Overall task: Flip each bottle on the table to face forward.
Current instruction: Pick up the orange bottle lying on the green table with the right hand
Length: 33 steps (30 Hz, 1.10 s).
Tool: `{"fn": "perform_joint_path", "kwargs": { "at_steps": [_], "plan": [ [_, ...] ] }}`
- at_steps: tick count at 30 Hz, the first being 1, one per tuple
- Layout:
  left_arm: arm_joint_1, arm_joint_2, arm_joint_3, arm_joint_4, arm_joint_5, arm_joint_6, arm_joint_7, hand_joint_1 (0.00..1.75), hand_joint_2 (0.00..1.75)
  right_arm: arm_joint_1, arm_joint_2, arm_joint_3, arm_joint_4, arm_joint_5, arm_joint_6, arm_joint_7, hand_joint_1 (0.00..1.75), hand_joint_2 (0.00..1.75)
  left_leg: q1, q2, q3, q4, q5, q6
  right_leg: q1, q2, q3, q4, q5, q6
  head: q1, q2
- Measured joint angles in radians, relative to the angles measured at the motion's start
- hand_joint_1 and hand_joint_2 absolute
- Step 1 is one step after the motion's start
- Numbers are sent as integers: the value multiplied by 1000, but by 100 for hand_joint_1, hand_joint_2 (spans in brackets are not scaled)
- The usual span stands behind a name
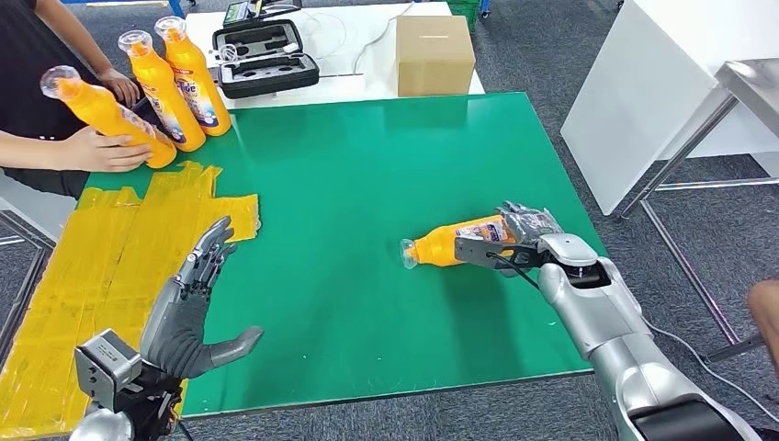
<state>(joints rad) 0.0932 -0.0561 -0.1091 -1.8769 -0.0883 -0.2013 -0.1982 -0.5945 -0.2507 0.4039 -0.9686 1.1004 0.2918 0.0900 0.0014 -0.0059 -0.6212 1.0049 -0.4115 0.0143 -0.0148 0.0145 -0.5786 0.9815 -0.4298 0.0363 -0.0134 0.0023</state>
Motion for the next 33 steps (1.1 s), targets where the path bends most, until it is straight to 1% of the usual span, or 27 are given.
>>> {"fn": "perform_joint_path", "kwargs": {
  "at_steps": [8,10,14,19,22,23,26,27,33],
  "plan": [
    [-1,0,5,0,9,2,-12,0,175,-59,19,51,103,28,14,-13,0,175,0,0,0,0,0,0,0,0,0,0,0,0,0,0],
    [-5,0,7,2,14,1,-14,0,175,-86,26,78,147,60,28,-34,0,175,0,0,0,0,0,0,0,0,0,0,0,0,0,0],
    [-15,0,7,14,20,-1,-18,0,175,-141,38,164,250,123,30,-72,0,175,0,0,1,0,0,0,0,0,0,0,0,0,0,0],
    [-20,0,8,24,21,-1,-21,0,175,-168,47,216,313,136,27,-84,0,175,0,0,1,0,0,0,0,0,0,0,0,0,0,0],
    [-25,0,8,31,21,-1,-25,0,175,-176,54,246,347,147,27,-107,0,175,0,0,1,0,0,0,0,0,0,0,0,0,0,0],
    [-28,0,8,34,21,-1,-27,0,175,-181,58,255,358,149,29,-115,25,175,0,0,1,0,0,0,0,0,0,0,0,0,0,0],
    [-39,0,8,46,21,-2,-29,0,175,-197,69,280,388,148,48,-135,156,175,0,1,1,0,0,0,0,0,0,0,0,0,0,0],
    [-41,0,8,49,21,-3,-29,0,175,-201,71,285,394,147,54,-140,175,175,0,1,1,0,0,0,0,0,0,0,0,0,0,0],
    [-44,0,8,52,21,-4,-29,0,175,-206,73,291,399,145,64,-146,175,175,0,1,1,0,0,0,0,0,0,0,0,0,0,0]
  ]
}}
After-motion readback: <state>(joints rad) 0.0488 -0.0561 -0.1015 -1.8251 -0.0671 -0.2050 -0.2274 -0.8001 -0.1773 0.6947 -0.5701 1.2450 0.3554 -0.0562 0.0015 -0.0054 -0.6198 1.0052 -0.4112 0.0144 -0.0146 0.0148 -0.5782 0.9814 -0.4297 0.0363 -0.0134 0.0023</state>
